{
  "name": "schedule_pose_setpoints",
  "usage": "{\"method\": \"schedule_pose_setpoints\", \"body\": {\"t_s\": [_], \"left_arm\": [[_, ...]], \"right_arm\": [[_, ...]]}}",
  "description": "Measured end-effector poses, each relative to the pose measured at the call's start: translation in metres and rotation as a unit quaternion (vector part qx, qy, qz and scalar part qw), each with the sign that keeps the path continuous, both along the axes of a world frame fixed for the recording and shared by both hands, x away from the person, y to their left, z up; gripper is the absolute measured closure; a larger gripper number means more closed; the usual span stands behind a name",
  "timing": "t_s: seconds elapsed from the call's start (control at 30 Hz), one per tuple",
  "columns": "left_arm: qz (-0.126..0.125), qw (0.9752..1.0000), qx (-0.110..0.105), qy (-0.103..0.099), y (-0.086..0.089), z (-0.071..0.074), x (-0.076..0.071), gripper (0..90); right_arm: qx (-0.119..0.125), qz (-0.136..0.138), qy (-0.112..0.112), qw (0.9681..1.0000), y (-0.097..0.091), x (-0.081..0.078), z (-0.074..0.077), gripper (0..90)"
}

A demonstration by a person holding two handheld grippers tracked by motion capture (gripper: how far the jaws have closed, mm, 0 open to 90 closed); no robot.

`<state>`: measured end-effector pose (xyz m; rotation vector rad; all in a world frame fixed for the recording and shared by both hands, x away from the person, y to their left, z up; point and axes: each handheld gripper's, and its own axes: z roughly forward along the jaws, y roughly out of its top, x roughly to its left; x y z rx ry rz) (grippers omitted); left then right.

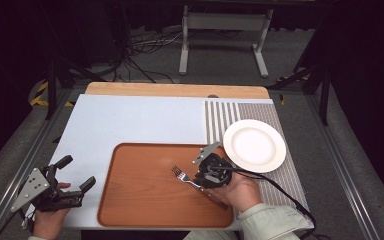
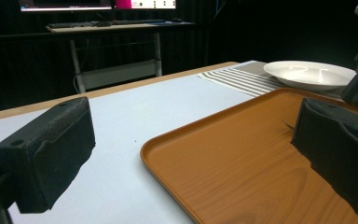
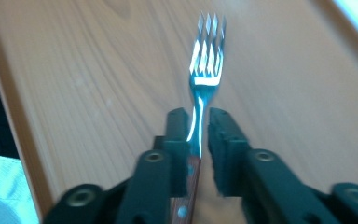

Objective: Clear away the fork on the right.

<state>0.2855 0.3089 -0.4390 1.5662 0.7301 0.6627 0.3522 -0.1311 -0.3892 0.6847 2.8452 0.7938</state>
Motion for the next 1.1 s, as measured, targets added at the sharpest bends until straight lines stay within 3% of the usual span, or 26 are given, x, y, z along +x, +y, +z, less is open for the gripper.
{"method": "schedule_pose_setpoints", "body": {"t_s": [0.1, 0.2, 0.27, 0.67, 1.1], "left_arm": [[0.0, 1.0, -0.001, -0.002, 0.0, 0.0, 0.0, 0.2], [0.0, 1.0, 0.001, 0.0, -0.001, -0.001, 0.001, 0.2], [0.0, 1.0, 0.002, -0.001, 0.0, 0.0, 0.0, 0.2], [-0.001, 1.0, 0.002, 0.0, 0.001, -0.001, 0.001, 0.2], [-0.001, 1.0, 0.001, 0.005, 0.001, -0.001, 0.001, 0.2]], "right_arm": [[0.017, 0.035, -0.031, 0.9988, 0.003, -0.002, 0.002, 90.0], [0.028, 0.055, -0.041, 0.9973, 0.01, 0.0, -0.001, 90.0], [0.036, 0.062, -0.037, 0.9967, 0.015, 0.003, -0.004, 90.0], [0.006, 0.097, -0.017, 0.9951, 0.044, 0.017, -0.023, 90.0], [-0.02, 0.092, 0.004, 0.9956, 0.046, 0.025, -0.039, 90.0]]}}
